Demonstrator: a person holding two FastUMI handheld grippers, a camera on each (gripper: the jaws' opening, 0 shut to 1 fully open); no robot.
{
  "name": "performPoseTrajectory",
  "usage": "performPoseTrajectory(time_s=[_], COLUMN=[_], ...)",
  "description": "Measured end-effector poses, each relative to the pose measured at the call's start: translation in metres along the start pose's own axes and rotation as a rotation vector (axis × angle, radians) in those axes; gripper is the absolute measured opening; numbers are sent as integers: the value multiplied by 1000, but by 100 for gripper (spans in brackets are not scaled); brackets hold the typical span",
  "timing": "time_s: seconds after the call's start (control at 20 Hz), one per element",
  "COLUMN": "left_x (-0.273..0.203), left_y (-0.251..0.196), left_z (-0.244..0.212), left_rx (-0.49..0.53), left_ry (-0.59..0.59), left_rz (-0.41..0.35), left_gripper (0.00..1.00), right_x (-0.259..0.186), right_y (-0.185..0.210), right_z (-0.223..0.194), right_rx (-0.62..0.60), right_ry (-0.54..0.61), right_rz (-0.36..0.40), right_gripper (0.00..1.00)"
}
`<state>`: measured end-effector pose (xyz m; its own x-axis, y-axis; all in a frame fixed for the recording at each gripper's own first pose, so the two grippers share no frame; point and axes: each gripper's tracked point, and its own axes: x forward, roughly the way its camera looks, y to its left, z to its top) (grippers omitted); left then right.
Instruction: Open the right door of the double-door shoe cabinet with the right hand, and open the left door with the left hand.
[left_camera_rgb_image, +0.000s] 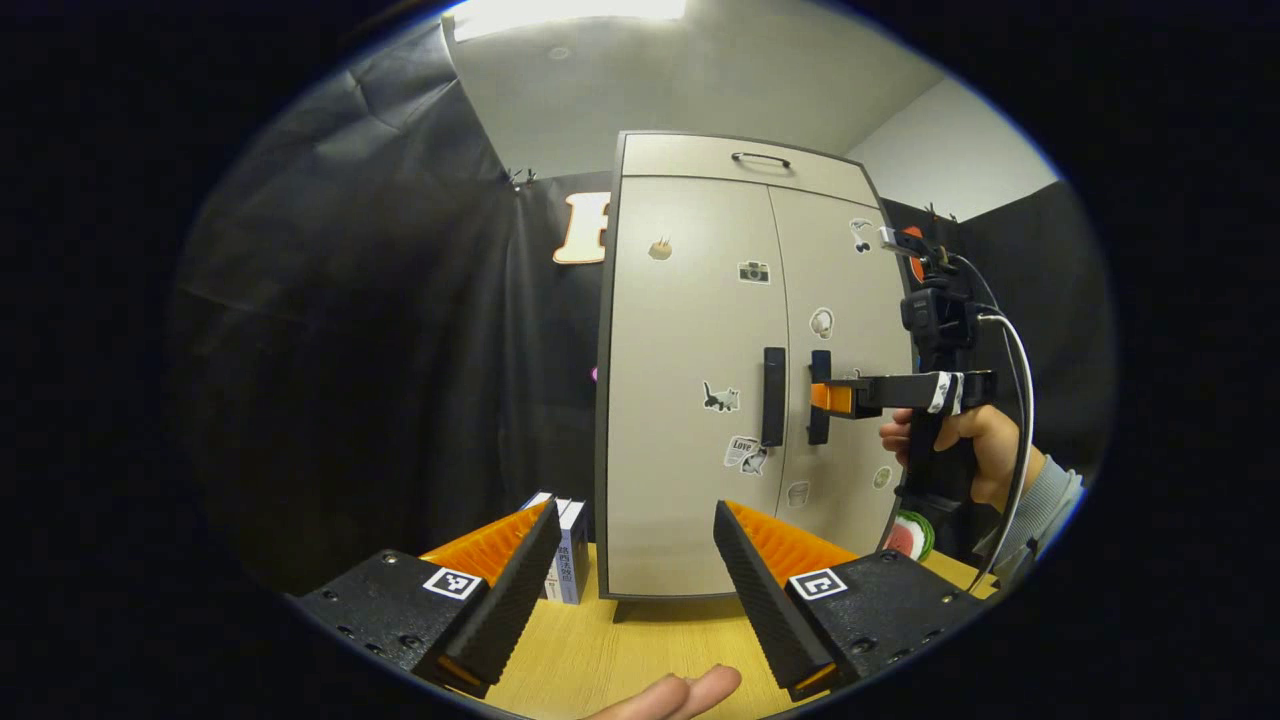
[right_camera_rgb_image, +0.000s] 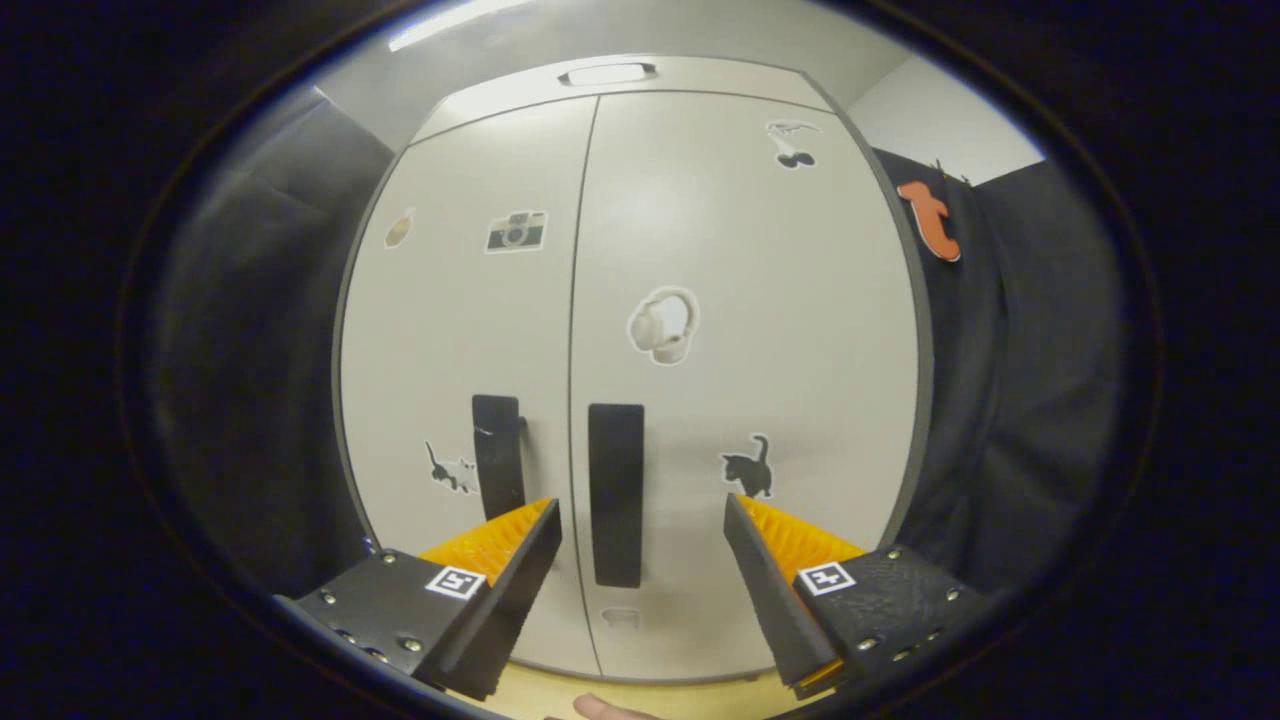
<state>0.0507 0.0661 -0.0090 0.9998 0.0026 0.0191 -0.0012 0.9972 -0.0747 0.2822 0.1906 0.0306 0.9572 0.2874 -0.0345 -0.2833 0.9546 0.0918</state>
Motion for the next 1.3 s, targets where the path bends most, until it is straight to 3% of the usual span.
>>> performPoseTrajectory(time_s=[0.15, 0.25, 0.35, 0.5, 0.55, 0.75, 0.8, 1.3], left_x=[1, 2, 2, 4, 4, 5, 4, -12], left_y=[8, 12, 13, 16, 18, 18, 18, 8], left_z=[-3, -5, -8, -13, -16, -19, -18, -12], left_rx=[0, 7, 7, 9, 14, 10, 9, 19], left_ry=[2, 4, 7, 16, 22, 31, 31, 30], left_rz=[8, 17, 14, 17, 24, 28, 29, 41], left_gripper=[96, 96, 96, 96, 96, 96, 96, 96], right_x=[15, 22, 29, 41, 39, 31, 43, 34], right_y=[6, 11, 9, 6, 5, 10, 12, 9], right_z=[-3, -3, -3, -12, -7, -7, -10, -12], right_rx=[12, 12, -13, 21, 26, 5, 10, -26], right_ry=[15, 23, 23, 58, 39, 41, 44, 61], right_rz=[-2, 9, -4, -27, -22, -1, 0, 28], right_gripper=[98, 89, 88, 63, 51, 42, 26, 27])
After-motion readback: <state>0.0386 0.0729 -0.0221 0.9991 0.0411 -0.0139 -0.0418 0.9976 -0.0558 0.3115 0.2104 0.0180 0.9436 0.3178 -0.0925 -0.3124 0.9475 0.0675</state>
